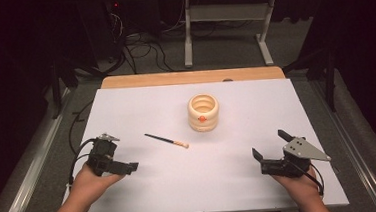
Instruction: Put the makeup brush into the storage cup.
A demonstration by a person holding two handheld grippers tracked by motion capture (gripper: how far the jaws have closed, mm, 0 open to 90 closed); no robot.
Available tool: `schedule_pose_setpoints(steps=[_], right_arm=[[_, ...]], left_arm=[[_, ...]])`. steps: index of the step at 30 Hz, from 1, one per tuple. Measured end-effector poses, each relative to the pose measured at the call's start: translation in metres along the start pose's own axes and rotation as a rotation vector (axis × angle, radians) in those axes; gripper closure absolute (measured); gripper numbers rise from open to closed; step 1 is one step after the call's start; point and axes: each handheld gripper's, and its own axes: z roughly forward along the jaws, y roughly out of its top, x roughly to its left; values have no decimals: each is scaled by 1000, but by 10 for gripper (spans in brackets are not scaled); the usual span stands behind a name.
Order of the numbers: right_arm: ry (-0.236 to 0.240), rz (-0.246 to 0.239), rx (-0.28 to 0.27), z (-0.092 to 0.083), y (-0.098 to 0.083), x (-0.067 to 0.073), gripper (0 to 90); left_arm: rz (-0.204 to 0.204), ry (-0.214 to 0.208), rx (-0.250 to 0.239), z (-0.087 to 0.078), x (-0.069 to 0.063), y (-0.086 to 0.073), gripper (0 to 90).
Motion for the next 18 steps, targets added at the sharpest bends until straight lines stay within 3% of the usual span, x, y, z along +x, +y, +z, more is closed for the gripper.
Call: schedule_pose_setpoints(steps=[1, 2, 7, 12, 18], right_arm=[[4, -3, -1, 1, 0, 0, 8], [7, -7, 0, 1, -1, 0, 8], [8, -5, 2, 1, -1, 0, 8], [1, 5, 6, 0, -2, -1, 9], [4, -1, 12, 2, -3, 1, 8]], left_arm=[[0, 0, 0, 0, 0, 0, 18], [2, -11, 40, 2, 2, 2, 18], [5, -22, 85, 5, 3, 4, 19], [51, -46, 166, 15, -3, 8, 17], [106, -41, 231, 19, -9, 13, 13]])
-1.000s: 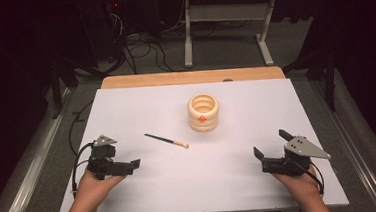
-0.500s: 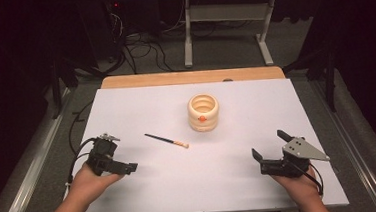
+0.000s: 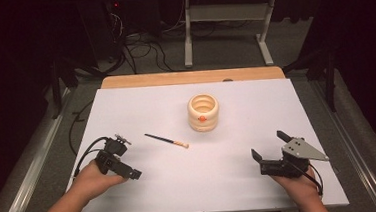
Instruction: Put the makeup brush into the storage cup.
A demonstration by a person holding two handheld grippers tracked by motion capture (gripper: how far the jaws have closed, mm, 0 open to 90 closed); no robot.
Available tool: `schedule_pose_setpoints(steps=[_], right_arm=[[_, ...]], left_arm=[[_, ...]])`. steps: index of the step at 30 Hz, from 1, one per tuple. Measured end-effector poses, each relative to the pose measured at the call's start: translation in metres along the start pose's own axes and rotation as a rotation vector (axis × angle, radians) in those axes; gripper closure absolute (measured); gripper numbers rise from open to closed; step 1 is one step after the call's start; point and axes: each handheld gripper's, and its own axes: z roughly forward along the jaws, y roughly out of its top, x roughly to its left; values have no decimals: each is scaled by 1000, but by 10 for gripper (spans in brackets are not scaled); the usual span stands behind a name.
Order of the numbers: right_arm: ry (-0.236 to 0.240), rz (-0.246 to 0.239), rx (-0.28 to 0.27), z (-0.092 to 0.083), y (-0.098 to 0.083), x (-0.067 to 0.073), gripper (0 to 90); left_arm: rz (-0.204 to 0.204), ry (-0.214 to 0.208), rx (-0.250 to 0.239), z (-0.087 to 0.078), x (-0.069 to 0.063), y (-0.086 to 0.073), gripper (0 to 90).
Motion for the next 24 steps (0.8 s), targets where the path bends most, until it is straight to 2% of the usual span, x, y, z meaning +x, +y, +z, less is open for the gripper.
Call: schedule_pose_setpoints(steps=[11, 19, 20, 24], right_arm=[[-1, -1, 0, -1, 0, 0, 9], [4, 5, 0, 0, -1, -1, 8], [3, 2, -1, 0, -1, -1, 8], [4, -6, -4, 0, -1, -1, 9]], left_arm=[[51, 12, 75, -6, -3, 14, 11], [72, 9, 72, -19, -2, 23, 6], [65, -10, 62, -22, -3, 25, 6], [75, 4, 36, -34, -3, 33, 5]])
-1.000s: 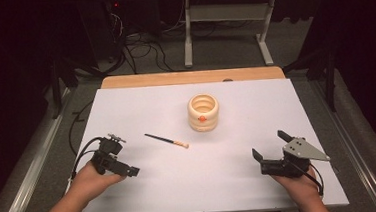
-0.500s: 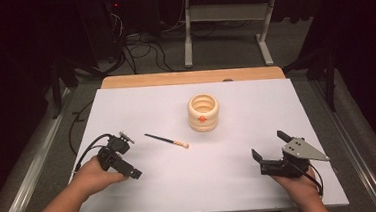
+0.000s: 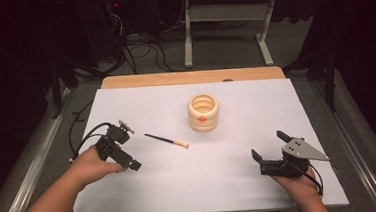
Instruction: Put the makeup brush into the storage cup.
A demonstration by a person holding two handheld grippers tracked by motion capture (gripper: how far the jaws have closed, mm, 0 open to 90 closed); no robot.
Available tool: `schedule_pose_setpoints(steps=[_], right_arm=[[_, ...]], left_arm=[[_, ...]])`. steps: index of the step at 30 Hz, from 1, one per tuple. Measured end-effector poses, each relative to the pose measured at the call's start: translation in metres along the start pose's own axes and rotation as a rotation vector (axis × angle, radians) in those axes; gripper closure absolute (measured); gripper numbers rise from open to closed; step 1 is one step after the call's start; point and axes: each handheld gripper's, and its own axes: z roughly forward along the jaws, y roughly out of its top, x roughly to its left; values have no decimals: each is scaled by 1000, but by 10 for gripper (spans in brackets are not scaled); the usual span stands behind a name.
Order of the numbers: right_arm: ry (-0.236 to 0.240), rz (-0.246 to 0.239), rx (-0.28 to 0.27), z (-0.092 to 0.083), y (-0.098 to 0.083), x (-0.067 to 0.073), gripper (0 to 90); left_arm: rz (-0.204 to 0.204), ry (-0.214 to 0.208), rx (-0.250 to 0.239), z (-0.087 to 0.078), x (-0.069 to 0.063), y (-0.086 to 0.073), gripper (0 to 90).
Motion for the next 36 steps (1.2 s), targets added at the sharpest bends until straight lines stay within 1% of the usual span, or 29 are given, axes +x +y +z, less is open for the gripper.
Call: schedule_pose_setpoints(steps=[1, 3, 7, 8, 9, 10, 11, 12, 13, 15, 16, 18, 19, 21, 22, 23, 25, 26, 30, 31, 33, 35, 36], right_arm=[[1, 9, 2, 0, 0, 0, 8], [0, 8, 4, 0, 0, 0, 8], [1, 3, 3, -1, 0, -1, 8], [3, 7, 2, -1, 0, -1, 8], [2, 1, 4, -1, 0, -1, 9], [3, 7, 4, -1, 0, -1, 9], [0, 7, 4, -1, 0, -1, 9], [0, 4, 3, -1, 0, -1, 9], [-1, 5, 4, -1, 0, -2, 8], [-1, 6, 4, -1, 0, -1, 8], [0, 6, 3, -1, 0, -1, 9], [0, -1, 3, 0, 0, -1, 9], [-4, 10, 9, -1, -1, -1, 8], [-2, 2, 2, -1, 0, -2, 8], [-3, 6, 1, -1, 0, -2, 8], [-3, 6, 1, -1, 0, -2, 8], [-2, 7, 2, -1, 0, -2, 8], [-2, 4, 1, -1, 0, -2, 8], [-3, 1, -2, -1, 0, -2, 9], [-3, 2, -2, -1, 0, -2, 8], [-3, 1, -1, -1, 0, -2, 9], [-1, -3, -1, -1, 0, -2, 8], [-1, -3, -1, -1, 0, -2, 8]], left_arm=[[0, 0, 0, 0, 0, 0, 5], [16, 11, -1, -6, 1, 5, 5], [35, 9, -5, -15, 1, 15, 5], [35, 8, -7, -17, 2, 18, 5], [38, 12, -3, -18, 3, 20, 5], [39, 11, 4, -19, 3, 23, 5], [49, 20, 15, -20, 5, 28, 5], [51, 22, 17, -21, 4, 31, 5], [59, 18, 20, -23, 5, 34, 5], [52, 14, 14, -23, 5, 36, 5], [61, 15, 10, -22, 5, 39, 5], [64, 15, 4, -21, 6, 42, 5], [66, 15, 6, -19, 6, 44, 5], [66, 13, 11, -15, 7, 47, 5], [60, 12, 14, -11, 7, 49, 5], [60, 12, 14, -11, 7, 49, 5], [47, 16, 7, -9, 8, 52, 5], [41, 16, -6, -8, 8, 53, 6], [45, 17, -27, -5, 7, 56, 6], [40, 16, -35, -3, 7, 58, 5], [40, 18, -32, -1, 6, 58, 5], [56, 17, -20, 2, 6, 60, 5], [56, 17, -25, 3, 5, 61, 5]])
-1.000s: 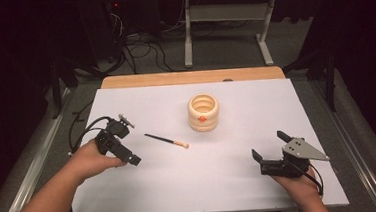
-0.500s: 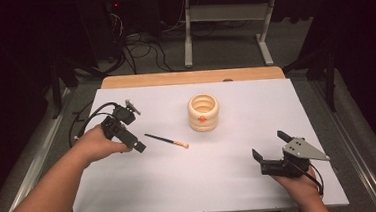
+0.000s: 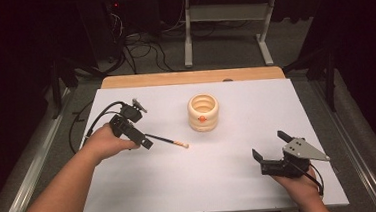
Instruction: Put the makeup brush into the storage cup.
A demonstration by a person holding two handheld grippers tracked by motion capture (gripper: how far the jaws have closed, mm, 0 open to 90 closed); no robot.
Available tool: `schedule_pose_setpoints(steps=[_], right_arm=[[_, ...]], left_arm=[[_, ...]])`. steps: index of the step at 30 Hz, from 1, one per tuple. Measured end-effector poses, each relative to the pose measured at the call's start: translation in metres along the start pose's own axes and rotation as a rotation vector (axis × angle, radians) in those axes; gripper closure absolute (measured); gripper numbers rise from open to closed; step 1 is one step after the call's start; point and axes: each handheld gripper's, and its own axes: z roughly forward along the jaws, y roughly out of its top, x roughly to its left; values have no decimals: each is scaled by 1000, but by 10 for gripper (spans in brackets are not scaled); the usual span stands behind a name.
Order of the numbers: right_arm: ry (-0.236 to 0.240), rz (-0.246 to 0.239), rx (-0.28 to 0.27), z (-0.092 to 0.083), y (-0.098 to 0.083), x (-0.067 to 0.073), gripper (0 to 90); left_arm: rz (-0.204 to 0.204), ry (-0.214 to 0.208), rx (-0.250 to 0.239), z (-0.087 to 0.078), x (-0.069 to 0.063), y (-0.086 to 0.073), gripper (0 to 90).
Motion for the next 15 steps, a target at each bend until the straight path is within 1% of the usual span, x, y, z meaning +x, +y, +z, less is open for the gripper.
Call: schedule_pose_setpoints(steps=[3, 4, 5, 8, 10, 13, 14, 15], right_arm=[[-2, 3, 0, 0, 0, 0, 9], [-4, 7, 3, 0, 0, 0, 9], [-4, 7, 3, 0, 0, 0, 9], [-3, 8, 9, 0, 0, 0, 8], [-2, 10, 8, 0, 0, 1, 9], [-2, 5, 5, 0, 0, 0, 9], [-3, 8, 6, 0, 0, 0, 9], [-3, 4, 5, 0, 0, 0, 8]], left_arm=[[7, -3, 7, 4, -1, 2, 6], [23, 4, 6, 7, -3, 5, 6], [23, 4, 6, 7, -3, 5, 6], [48, -1, -10, 12, -8, 10, 5], [57, -4, -2, 16, -10, 13, 6], [60, -15, -9, 20, -10, 18, 6], [65, -19, -7, 22, -11, 20, 6], [76, -11, -9, 22, -11, 22, 6]])
